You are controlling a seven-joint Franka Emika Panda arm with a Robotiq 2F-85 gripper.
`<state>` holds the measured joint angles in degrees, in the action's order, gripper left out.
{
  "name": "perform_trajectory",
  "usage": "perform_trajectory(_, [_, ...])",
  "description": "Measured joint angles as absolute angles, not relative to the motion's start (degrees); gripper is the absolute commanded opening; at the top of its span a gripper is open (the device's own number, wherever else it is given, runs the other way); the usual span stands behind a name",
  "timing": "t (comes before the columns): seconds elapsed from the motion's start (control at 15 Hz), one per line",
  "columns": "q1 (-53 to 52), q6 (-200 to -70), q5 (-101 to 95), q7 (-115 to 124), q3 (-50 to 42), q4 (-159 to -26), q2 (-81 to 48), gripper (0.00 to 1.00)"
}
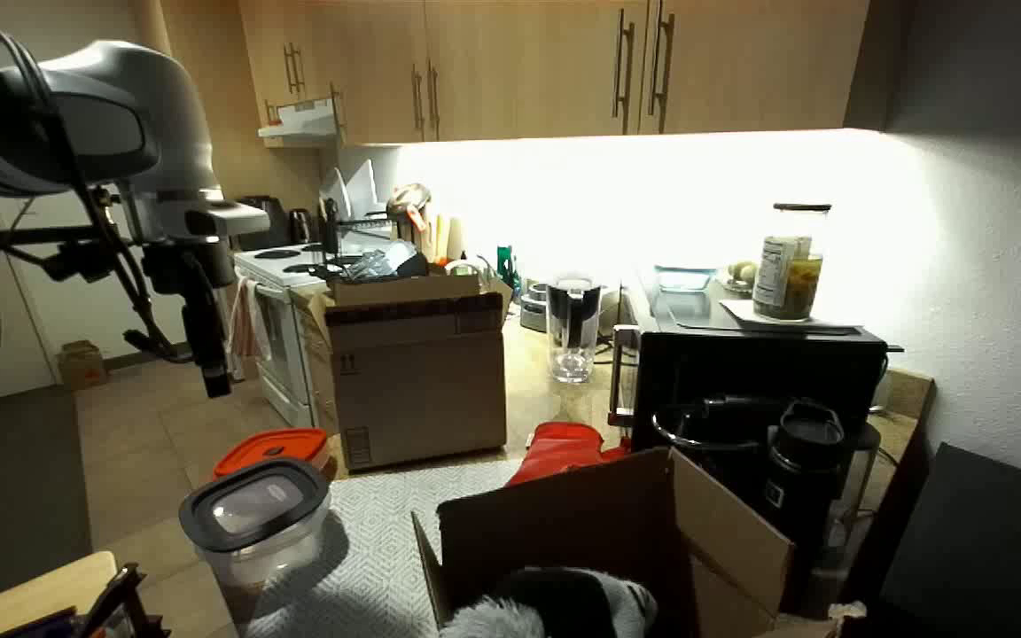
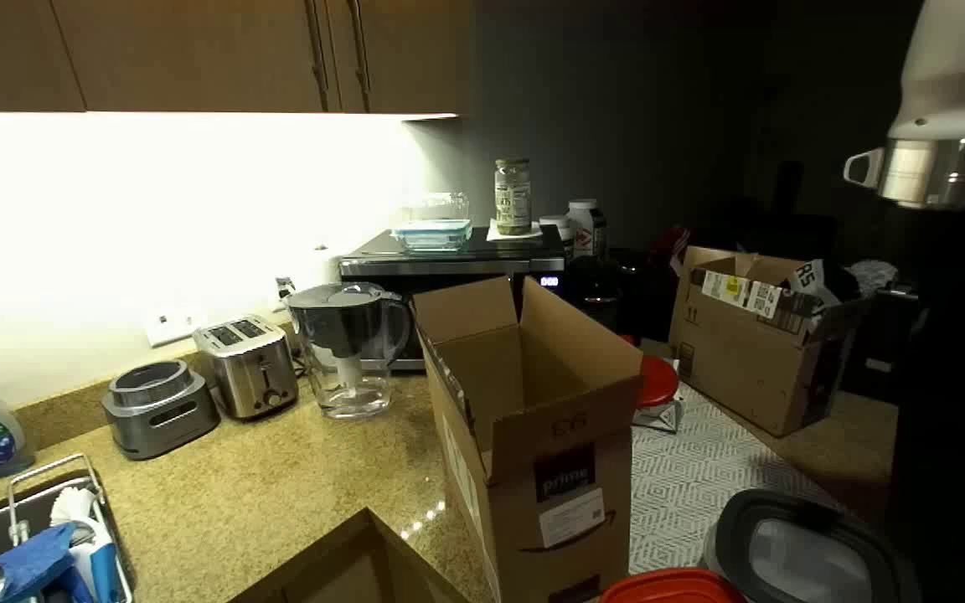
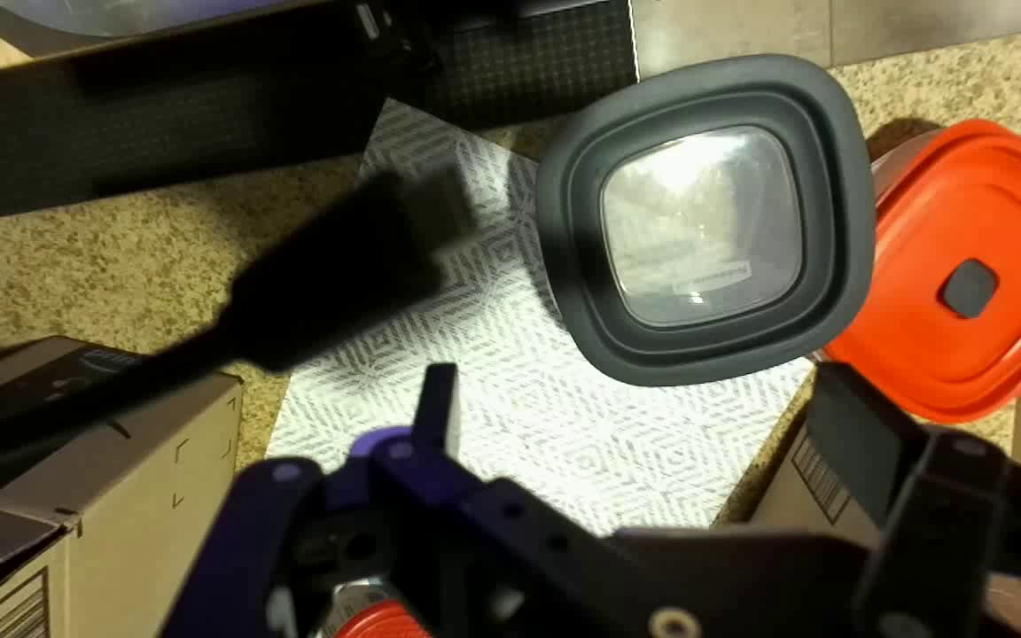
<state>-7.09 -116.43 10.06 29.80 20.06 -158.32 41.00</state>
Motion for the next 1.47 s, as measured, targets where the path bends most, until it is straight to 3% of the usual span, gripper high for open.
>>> perform_trajectory(1.07, [-7.01,-116.42,10.02,29.80,19.96,-158.32,40.98,1.00])
perform_trajectory(1.47, [-1.73,-118.17,9.02,31.73,18.47,-158.17,38.55,1.00])
